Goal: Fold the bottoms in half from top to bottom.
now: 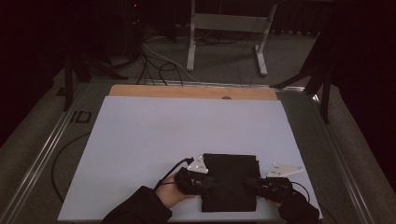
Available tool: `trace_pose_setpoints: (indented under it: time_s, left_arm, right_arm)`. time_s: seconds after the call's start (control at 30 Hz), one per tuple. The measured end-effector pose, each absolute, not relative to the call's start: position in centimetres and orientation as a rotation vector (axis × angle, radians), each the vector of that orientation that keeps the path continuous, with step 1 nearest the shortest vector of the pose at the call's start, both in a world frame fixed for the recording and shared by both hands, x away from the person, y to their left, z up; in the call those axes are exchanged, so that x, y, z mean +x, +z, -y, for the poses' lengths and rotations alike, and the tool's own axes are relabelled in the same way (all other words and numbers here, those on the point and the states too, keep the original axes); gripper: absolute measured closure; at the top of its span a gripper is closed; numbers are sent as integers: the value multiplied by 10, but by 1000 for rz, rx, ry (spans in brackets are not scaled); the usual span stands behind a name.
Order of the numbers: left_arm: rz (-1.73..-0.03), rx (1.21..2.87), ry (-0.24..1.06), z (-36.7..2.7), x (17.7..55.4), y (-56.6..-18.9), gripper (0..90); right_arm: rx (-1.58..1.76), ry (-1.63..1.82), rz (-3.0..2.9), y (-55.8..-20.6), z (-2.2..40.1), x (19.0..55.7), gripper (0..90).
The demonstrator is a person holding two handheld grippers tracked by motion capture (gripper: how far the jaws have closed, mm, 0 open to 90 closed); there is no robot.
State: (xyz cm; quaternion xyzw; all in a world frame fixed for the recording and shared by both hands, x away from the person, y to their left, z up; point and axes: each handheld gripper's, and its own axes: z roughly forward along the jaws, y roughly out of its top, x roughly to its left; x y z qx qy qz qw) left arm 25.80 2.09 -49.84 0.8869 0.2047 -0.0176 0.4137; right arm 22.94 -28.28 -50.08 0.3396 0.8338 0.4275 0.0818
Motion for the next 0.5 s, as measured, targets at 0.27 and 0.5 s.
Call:
trace_pose_setpoints:
  time_s: [0.27,0.5]
  left_arm:
    - [-489,2214,-66,-23,262,-494,536]
    - [-516,2205,-44,-26,265,-489,359]
  right_arm:
    - [1004,1291,-2450,-495,281,234,482]
    - [1016,1269,-2436,-493,278,237,321]
